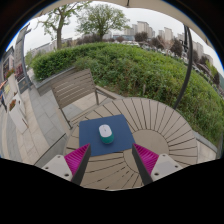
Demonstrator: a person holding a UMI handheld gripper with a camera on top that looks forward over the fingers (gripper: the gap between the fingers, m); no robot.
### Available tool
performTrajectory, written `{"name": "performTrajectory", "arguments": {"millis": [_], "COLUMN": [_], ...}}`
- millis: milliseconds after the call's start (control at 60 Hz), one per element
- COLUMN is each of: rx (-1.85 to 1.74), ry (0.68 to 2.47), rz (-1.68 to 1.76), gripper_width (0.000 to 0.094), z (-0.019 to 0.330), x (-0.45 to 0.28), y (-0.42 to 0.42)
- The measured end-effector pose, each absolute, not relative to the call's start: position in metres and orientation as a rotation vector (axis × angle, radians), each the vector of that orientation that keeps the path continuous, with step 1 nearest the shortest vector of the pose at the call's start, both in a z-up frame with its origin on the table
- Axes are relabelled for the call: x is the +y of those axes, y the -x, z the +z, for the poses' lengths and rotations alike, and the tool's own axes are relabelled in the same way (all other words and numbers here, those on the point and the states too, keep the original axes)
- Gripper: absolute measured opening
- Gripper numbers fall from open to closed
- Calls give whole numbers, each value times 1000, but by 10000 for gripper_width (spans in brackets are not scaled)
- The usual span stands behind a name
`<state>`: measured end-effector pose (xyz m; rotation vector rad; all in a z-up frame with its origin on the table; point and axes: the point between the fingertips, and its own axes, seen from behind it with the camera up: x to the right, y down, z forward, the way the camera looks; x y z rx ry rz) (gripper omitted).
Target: Arrange mouse
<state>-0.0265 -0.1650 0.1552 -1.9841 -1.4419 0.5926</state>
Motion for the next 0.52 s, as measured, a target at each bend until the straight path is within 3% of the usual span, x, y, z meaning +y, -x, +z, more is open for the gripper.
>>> {"name": "performTrajectory", "arguments": {"millis": [200,517], "rx": [-1422,-1360], "ry": [2041,2067], "rz": [519,470], "gripper_width": [848,844], "z": [180,177], "x": [-171,-146], "y": [-75,-101]}}
